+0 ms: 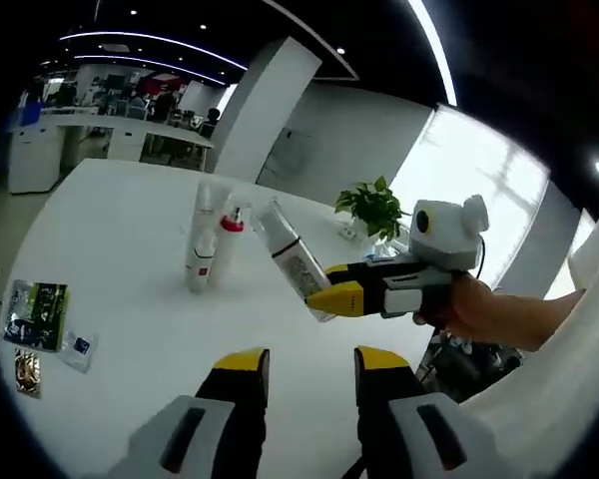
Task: Arrange the skincare products in the storage area until every visible bottle or jar stands upright without overlapping.
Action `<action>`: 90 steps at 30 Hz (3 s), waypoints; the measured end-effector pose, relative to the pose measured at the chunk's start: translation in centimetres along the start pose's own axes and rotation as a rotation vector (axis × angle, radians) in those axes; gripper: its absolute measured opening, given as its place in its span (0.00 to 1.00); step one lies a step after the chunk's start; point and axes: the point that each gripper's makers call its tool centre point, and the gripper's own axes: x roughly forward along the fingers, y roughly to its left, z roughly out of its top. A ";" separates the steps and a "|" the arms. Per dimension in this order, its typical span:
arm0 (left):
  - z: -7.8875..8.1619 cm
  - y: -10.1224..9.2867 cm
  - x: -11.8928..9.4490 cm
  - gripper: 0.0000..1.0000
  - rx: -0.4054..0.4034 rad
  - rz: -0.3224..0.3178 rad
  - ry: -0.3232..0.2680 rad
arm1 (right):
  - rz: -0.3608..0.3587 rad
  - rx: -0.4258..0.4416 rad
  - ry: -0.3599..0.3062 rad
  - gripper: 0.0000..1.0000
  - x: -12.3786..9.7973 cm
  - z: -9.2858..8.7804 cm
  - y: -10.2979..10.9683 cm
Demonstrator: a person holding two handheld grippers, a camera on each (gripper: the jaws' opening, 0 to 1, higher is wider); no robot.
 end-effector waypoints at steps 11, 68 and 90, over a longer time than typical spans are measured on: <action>4.0 0.9 0.6 0.40 -0.156 -0.027 -0.116 | 0.065 -0.088 -0.051 0.17 0.4 1.5 3.9; 1.9 -1.7 -1.2 0.20 0.440 -0.293 0.114 | 0.375 -0.134 -0.199 0.31 -3.2 6.3 10.2; 0.0 -2.0 -1.4 0.21 0.463 -0.323 0.177 | 0.417 -0.140 -0.141 0.18 -3.0 5.6 11.3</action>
